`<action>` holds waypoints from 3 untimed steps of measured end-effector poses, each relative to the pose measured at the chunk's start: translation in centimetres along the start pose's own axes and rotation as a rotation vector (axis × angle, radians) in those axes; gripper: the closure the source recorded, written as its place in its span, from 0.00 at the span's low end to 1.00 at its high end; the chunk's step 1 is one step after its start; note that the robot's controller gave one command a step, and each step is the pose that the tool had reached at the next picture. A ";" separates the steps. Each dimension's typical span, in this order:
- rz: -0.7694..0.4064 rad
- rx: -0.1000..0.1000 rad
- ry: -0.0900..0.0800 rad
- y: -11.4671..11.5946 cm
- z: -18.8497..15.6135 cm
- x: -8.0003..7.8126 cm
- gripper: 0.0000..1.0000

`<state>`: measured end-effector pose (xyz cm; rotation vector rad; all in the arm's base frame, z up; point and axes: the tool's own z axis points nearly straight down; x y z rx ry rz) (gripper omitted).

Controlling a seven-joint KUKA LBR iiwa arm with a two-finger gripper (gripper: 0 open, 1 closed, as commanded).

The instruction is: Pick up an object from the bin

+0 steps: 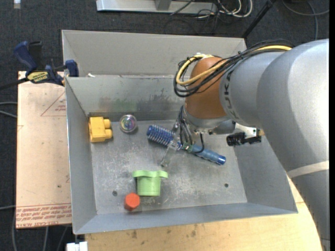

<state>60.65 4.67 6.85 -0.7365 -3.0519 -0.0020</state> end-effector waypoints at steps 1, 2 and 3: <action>-0.002 -0.001 -0.001 0.1 0.0 0.0 0.00; -0.003 0.000 -0.001 0.1 0.0 0.0 1.00; -0.006 -0.005 -0.009 0.2 -10.0 -0.1 1.00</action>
Offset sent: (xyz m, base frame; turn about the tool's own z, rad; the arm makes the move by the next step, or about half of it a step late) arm 0.0000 0.0000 0.0000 0.0000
